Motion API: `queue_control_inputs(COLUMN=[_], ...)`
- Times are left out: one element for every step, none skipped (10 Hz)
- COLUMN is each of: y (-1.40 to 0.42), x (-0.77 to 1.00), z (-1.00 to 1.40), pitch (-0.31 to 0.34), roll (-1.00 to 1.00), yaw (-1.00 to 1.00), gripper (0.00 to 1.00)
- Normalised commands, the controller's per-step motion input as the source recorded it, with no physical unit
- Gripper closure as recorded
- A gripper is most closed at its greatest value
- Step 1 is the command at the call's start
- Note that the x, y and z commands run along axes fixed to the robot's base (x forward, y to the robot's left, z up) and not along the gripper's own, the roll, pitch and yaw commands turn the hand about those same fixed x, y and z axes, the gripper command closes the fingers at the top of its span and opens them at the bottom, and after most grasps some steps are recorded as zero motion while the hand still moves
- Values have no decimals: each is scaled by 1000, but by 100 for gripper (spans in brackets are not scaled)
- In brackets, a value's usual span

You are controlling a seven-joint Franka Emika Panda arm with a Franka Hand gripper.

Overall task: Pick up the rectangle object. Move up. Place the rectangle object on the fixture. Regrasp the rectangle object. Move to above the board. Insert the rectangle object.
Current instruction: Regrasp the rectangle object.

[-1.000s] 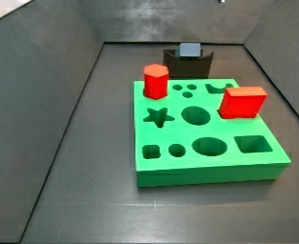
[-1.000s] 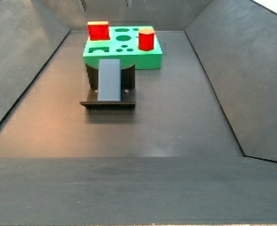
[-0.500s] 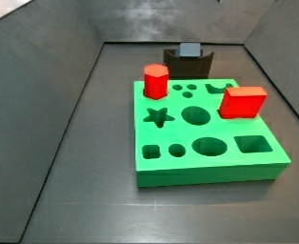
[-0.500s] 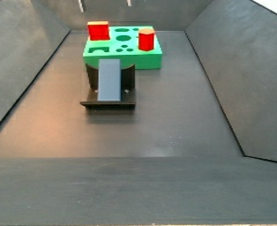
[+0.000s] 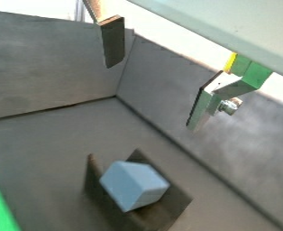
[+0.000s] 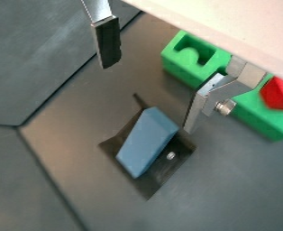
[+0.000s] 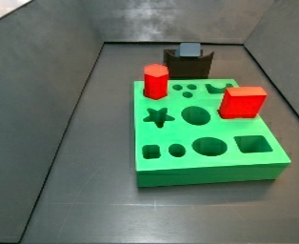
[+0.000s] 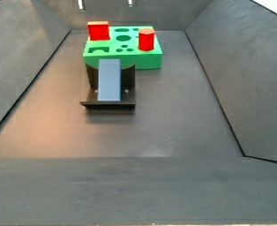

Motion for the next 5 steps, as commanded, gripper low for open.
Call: queue_control_inputs(y=[-23, -27, -30, -35, -36], x=[34, 52, 61, 77, 85], z=[-4, -11, -11, -6, -8], pitch=[18, 36, 47, 85, 104], roll=[1000, 1000, 1000, 1000, 1000], yaw=[52, 58, 61, 78, 91], gripper=[0, 0, 0, 0, 0])
